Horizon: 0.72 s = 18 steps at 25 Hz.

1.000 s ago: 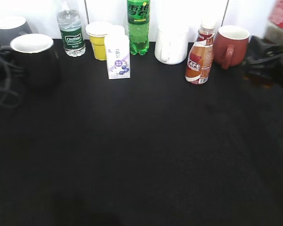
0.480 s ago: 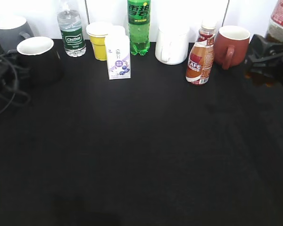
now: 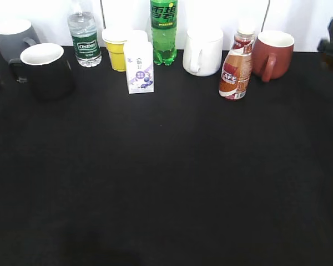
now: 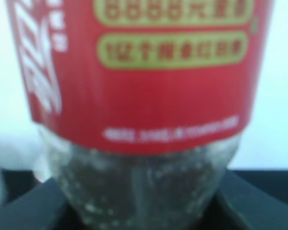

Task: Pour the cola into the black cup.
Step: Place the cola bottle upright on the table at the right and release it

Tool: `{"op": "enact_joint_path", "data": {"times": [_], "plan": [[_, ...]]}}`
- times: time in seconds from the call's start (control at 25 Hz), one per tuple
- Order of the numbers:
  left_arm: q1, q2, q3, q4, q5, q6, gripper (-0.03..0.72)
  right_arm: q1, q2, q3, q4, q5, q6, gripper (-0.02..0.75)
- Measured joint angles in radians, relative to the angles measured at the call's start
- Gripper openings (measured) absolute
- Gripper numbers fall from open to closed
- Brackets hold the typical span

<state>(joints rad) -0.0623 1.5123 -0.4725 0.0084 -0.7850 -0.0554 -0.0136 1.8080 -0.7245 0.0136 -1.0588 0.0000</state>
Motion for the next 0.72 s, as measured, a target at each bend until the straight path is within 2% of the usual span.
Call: {"op": "enact_joint_path", "data": {"times": [0.16, 0.4, 0.44, 0.56, 0.64, 0.72], "plan": [[-0.075, -0.124, 0.001, 0.000, 0.180, -0.001, 0.293, -0.037, 0.233, -0.092, -0.077, -0.101, 0.043, 0.385], [-0.090, -0.129, 0.001, 0.001, 0.223, -0.002, 0.293, -0.039, 0.391, -0.206, -0.104, -0.127, 0.066, 0.386], [-0.090, -0.129, 0.001, 0.001, 0.223, -0.002, 0.293, -0.039, 0.396, -0.209, -0.105, -0.134, 0.066, 0.405], [-0.090, -0.129, 0.001, 0.003, 0.224, -0.002, 0.293, -0.039, 0.398, -0.208, -0.107, -0.148, 0.066, 0.576], [-0.090, -0.129, 0.001, 0.004, 0.225, -0.002, 0.293, -0.039, 0.395, -0.175, -0.107, -0.150, 0.066, 0.617], [-0.090, -0.129, 0.001, 0.005, 0.239, -0.002, 0.293, -0.039, 0.349, -0.108, -0.107, -0.150, 0.065, 0.619]]}}
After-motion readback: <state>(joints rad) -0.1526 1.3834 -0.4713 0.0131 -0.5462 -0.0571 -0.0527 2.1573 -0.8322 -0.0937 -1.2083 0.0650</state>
